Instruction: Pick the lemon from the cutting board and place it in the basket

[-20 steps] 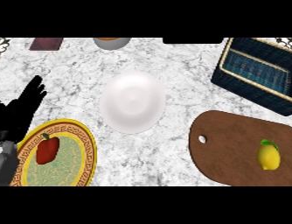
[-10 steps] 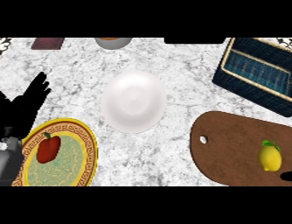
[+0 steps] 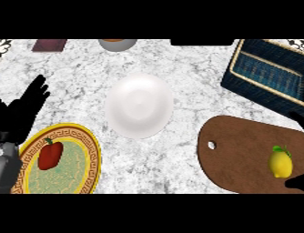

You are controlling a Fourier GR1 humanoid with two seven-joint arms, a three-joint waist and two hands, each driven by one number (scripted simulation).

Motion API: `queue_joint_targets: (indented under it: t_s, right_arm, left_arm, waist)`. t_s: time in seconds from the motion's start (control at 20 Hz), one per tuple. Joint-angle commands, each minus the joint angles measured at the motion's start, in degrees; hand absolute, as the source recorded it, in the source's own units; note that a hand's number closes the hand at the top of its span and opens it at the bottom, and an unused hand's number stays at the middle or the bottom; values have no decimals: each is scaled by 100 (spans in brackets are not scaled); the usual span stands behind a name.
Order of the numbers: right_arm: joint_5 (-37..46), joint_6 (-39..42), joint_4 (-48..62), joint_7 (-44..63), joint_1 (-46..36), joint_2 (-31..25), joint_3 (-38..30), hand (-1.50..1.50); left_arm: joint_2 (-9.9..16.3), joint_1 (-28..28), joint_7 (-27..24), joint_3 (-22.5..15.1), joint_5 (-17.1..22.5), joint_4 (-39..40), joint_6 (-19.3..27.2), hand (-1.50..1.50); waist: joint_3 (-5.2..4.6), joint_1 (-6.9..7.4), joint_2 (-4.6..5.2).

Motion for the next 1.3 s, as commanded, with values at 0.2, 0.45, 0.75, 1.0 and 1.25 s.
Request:
queue_joint_targets:
  t_s: [0.2,0.45,0.75,1.0,1.25]
  right_arm:
    - [218,86,171,-682,270,27,-324,-150]
    - [34,377,136,-755,124,193,-398,-150]
    - [479,185,319,-1153,207,367,-198,-150]
    - [777,148,-330,-583,448,602,-90,-150]
    - [1149,-42,656,-745,-211,510,-103,-150]
  left_arm:
    - [-255,-218,276,184,-286,40,-69,0]
    - [-403,240,-43,285,-462,-140,-146,0]
    - [-338,84,396,419,-417,-505,-359,0]
    - [-485,-242,-546,580,-610,795,-443,0]
    - [-607,263,23,499,-640,-240,-374,0]
  waist:
    - [-1,-22,-3]
    - [-1,-12,-3]
    - [0,-2,-3]
    - [-4,-41,2]
    - [-1,11,-4]
